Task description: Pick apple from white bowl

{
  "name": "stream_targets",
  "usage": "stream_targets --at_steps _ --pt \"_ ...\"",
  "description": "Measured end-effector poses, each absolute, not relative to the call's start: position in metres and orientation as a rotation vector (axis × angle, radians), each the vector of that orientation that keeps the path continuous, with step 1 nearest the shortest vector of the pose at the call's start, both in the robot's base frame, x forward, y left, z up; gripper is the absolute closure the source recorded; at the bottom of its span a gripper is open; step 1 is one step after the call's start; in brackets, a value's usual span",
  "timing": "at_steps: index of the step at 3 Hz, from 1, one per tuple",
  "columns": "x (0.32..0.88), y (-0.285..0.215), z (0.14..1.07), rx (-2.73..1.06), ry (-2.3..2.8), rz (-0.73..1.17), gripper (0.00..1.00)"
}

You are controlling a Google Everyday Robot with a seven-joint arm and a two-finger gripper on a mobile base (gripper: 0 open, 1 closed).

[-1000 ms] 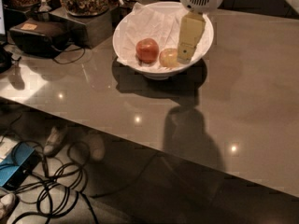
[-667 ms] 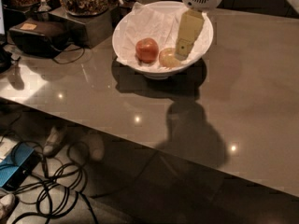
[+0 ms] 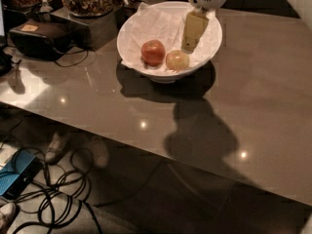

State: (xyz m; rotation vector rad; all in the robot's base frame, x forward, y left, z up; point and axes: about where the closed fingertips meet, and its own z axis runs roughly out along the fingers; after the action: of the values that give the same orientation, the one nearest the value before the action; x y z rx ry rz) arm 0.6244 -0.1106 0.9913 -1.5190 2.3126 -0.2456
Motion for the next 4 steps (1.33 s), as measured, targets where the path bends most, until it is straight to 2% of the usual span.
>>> stream_targets --at_steps 4 --pt "0.664 -0.106 0.951 -1.562 2.381 -0.171 0.21"
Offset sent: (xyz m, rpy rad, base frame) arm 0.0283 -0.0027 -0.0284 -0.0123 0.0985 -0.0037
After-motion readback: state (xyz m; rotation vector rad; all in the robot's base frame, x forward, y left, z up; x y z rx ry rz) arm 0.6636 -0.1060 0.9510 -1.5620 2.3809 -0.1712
